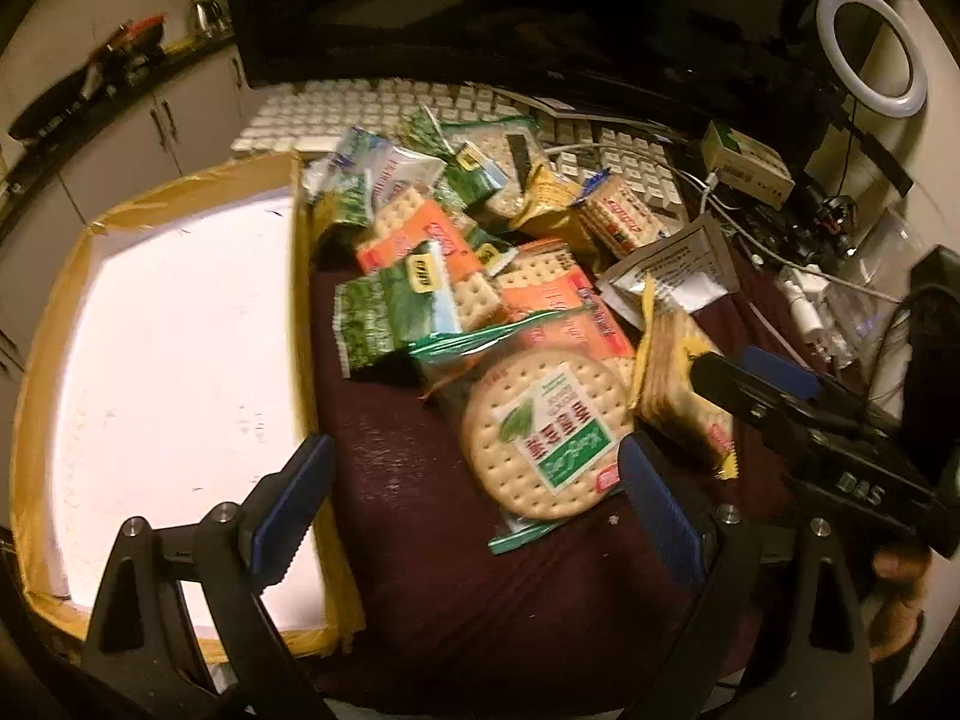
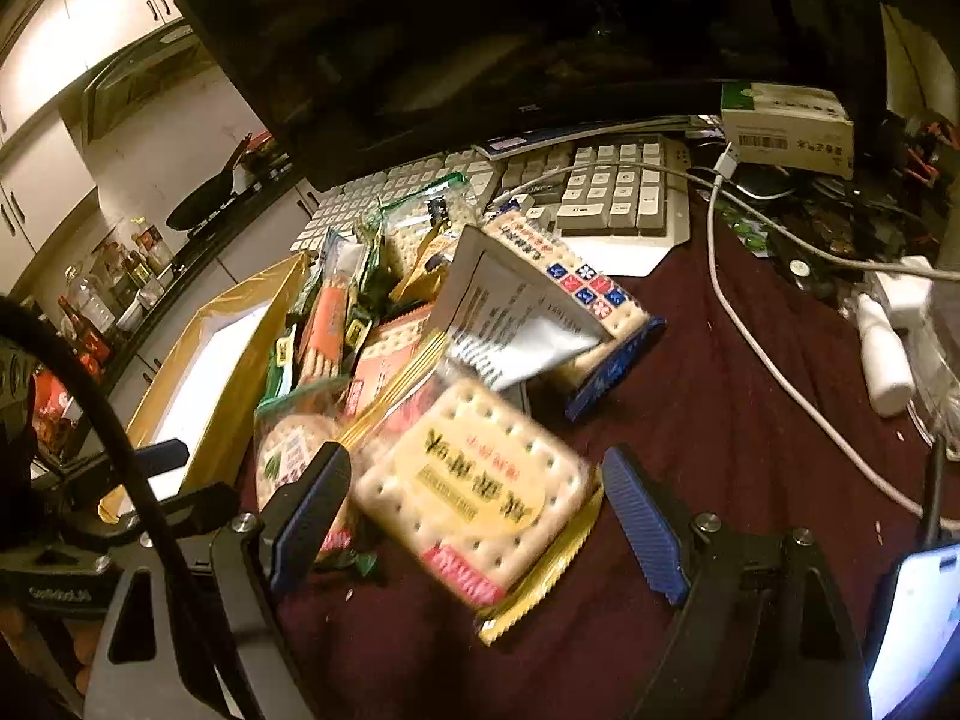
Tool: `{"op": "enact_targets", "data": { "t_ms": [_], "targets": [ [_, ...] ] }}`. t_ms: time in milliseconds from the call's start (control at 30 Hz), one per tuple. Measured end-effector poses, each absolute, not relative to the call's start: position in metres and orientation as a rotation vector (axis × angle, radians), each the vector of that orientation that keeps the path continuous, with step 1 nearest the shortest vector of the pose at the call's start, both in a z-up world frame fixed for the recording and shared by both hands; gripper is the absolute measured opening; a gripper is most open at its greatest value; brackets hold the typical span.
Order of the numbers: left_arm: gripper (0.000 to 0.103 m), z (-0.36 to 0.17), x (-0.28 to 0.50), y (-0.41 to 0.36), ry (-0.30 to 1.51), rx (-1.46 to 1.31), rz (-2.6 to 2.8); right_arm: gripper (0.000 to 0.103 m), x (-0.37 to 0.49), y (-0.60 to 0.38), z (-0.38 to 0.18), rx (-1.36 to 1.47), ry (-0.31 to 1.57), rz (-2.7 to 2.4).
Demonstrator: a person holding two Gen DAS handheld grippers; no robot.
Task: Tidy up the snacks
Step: 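Grasp the round cracker pack with the left tool while the right grasps the yellow-label square cracker pack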
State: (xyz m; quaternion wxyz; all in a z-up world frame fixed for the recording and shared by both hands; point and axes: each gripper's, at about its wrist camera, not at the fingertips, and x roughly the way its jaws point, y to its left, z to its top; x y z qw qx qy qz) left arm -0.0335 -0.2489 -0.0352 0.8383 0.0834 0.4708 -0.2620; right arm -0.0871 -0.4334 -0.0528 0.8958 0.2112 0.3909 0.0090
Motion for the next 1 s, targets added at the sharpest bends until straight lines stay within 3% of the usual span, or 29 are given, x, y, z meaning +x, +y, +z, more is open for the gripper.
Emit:
{"op": "enact_targets", "data": {
  "t_ms": [200,500,767,1000],
  "targets": [
    [0.095,-0.039,-0.023,-0.253,1.018,0.158,-0.534,0.086,-0.075,-0.439,-0.062,0.506,0.846,0.068],
    [0.095,-0.035,-0.026,-0.247,0.996,0.154,-0.532,0.086,-0.1,-0.414,-0.055,0.328,0.878,0.096],
    [0.095,-0.03,-0.024,-0.239,1.0,0.128,-0.528,0.087,-0.081,-0.423,-0.063,0.42,0.886,0.12],
    [0.095,-0.037,-0.018,-0.258,1.054,0.123,-0.555,0.086,-0.113,-0.396,-0.065,0.259,0.894,-0.015]
  ]
}}
